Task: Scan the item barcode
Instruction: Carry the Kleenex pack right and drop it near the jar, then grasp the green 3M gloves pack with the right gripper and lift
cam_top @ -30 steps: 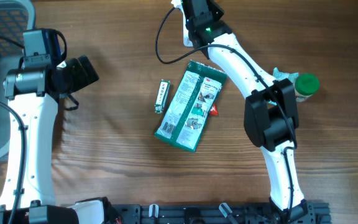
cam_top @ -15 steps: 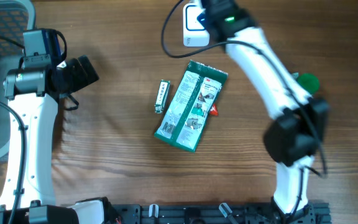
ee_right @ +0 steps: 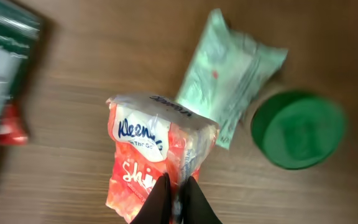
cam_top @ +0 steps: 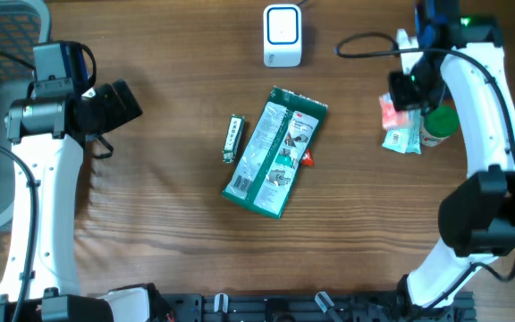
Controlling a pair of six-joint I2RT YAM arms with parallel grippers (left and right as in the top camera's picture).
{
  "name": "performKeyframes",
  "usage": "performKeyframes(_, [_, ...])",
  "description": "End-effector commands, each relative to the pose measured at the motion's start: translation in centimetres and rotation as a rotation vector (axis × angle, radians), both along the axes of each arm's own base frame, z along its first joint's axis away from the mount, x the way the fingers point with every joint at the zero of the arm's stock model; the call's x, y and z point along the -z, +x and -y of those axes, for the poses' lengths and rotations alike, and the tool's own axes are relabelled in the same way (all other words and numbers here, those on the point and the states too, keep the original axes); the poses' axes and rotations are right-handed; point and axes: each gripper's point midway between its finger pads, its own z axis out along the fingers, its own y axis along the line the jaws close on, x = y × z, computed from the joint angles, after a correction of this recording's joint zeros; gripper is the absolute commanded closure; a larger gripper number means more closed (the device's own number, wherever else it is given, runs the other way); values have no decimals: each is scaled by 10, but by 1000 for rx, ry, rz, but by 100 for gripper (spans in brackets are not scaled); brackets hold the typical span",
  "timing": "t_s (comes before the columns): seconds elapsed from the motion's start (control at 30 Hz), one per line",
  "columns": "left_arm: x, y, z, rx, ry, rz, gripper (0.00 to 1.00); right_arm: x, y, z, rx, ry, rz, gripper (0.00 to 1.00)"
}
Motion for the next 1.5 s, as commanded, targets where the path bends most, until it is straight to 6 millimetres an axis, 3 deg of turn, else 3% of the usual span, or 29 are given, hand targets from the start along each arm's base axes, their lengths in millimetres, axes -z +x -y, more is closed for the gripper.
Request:
performKeyframes(0.0, [-3, 3, -1, -3, -4, 10, 0, 32, -16, 25, 119, -77, -70, 91])
performKeyframes(0.07, [-3, 3, -1, -3, -4, 10, 0, 38, -18, 31, 127, -87, -75, 85])
performKeyframes(0.1, [-3, 3, -1, -3, -4, 10, 0, 40, -18, 32, 130, -87, -73, 63])
performKeyframes(0.23, [-3, 3, -1, -3, -4, 10, 0, 39, -12, 36, 129, -104, -47, 35])
performKeyframes(0.37, [-3, 3, -1, -3, -4, 10, 0, 26, 1, 41, 116, -137, 2, 36])
performKeyframes(0.43, [-3, 3, -1, -3, -4, 10, 0, 14, 12, 21, 107, -36, 47, 42])
performKeyframes(0.57, [-3, 3, -1, -3, -4, 10, 0, -34, 31, -75, 22, 451, 150, 41])
performKeyframes(0.67, [-3, 3, -1, -3, -4, 10, 0, -52, 26, -120, 21, 650, 126, 39])
performKeyframes(0.87, [-3, 3, -1, -3, -4, 10, 0, -19, -2, -174, 68, 657, -16, 39])
performKeyframes(1.07, [-3, 3, -1, -3, -4, 10, 0, 38, -46, -233, 116, 627, -148, 45])
performKeyframes(1.17, [-3, 3, -1, -3, -4, 10, 0, 74, -64, -232, 211, 483, -157, 46])
performKeyframes(1.23, [-3, 3, -1, -3, -4, 10, 0, 86, -68, -227, 253, 412, -139, 47])
performKeyframes(1.47, [-3, 3, -1, -3, -4, 10, 0, 93, -73, -223, 293, 344, -124, 47])
